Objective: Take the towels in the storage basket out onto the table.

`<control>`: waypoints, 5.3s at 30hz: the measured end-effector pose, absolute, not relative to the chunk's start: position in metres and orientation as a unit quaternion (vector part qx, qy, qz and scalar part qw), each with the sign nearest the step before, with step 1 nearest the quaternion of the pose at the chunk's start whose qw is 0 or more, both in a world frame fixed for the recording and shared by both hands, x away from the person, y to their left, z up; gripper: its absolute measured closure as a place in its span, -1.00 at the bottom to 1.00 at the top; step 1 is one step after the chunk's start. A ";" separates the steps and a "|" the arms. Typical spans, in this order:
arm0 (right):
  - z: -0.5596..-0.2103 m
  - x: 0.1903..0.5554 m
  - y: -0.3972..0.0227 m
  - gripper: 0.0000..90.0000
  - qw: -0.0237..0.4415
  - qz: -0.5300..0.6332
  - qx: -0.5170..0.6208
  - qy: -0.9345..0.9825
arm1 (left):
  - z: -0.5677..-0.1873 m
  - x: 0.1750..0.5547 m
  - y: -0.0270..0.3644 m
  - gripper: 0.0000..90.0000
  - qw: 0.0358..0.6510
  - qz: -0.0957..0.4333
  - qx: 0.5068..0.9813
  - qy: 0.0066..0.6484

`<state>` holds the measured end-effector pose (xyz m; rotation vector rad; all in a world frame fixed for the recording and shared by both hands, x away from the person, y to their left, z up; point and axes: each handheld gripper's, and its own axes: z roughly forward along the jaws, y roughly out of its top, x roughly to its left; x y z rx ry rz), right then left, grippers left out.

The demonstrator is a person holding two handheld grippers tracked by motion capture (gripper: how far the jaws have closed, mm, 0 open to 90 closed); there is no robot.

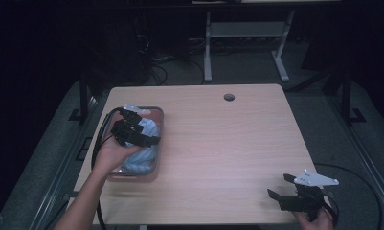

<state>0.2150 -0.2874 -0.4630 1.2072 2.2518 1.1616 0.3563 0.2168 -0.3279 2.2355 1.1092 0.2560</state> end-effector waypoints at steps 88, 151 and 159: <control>-0.464 0.217 -0.282 -0.67 0.171 0.400 0.424 0.794 | -0.384 0.355 0.279 0.54 0.275 0.049 0.818 0.503; -0.460 0.218 -0.284 -0.67 0.180 0.408 0.426 0.787 | -0.306 0.346 0.284 0.54 0.360 0.085 0.783 0.500; -0.460 0.219 -0.284 -0.67 0.181 0.409 0.428 0.785 | -0.296 0.345 0.282 0.54 0.369 0.086 0.784 0.492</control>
